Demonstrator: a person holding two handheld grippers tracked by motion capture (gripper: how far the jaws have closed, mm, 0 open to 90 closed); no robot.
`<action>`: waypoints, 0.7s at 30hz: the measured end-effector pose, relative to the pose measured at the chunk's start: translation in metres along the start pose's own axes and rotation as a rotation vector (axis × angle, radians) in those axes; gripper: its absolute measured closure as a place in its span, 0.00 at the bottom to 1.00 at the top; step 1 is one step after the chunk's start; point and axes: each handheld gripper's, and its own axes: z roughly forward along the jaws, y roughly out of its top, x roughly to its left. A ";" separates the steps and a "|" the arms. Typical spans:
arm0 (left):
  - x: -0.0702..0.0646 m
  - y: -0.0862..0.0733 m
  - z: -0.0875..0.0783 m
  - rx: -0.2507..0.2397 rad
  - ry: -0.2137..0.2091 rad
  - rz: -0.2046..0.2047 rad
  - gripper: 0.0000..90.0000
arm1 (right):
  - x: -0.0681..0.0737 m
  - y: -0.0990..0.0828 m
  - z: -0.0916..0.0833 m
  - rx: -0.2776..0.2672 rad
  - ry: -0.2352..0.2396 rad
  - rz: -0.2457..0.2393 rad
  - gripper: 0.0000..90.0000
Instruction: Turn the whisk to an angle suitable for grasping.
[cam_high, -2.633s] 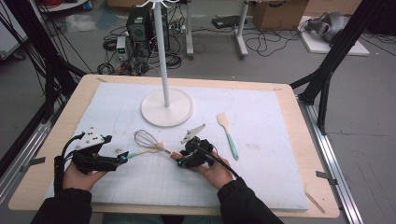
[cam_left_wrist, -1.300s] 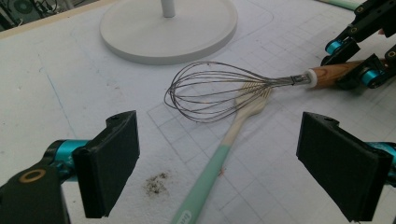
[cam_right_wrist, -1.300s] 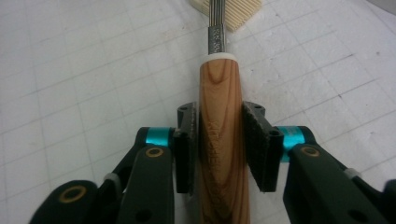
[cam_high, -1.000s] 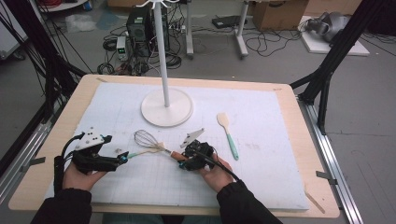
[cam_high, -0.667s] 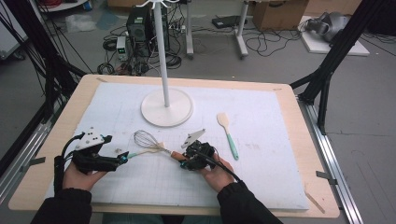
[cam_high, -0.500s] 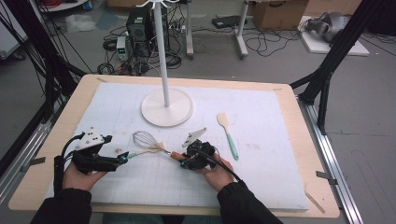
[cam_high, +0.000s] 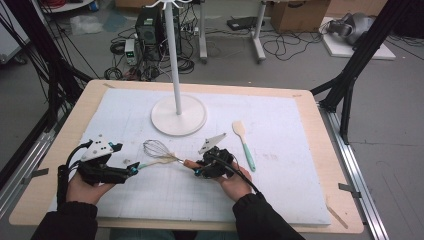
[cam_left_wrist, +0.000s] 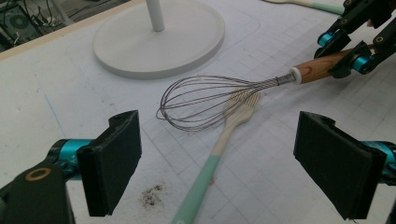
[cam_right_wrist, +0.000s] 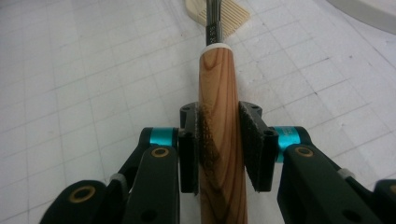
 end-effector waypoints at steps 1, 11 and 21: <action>0.000 0.000 0.000 -0.001 -0.001 0.000 0.17 | 0.000 0.000 0.000 0.002 -0.007 -0.007 0.78; 0.002 -0.001 0.001 0.000 -0.002 -0.002 0.18 | 0.002 0.000 0.002 0.020 -0.030 -0.034 0.78; 0.002 -0.001 0.001 0.001 -0.004 0.000 0.18 | 0.007 0.000 0.009 0.060 -0.068 -0.071 0.77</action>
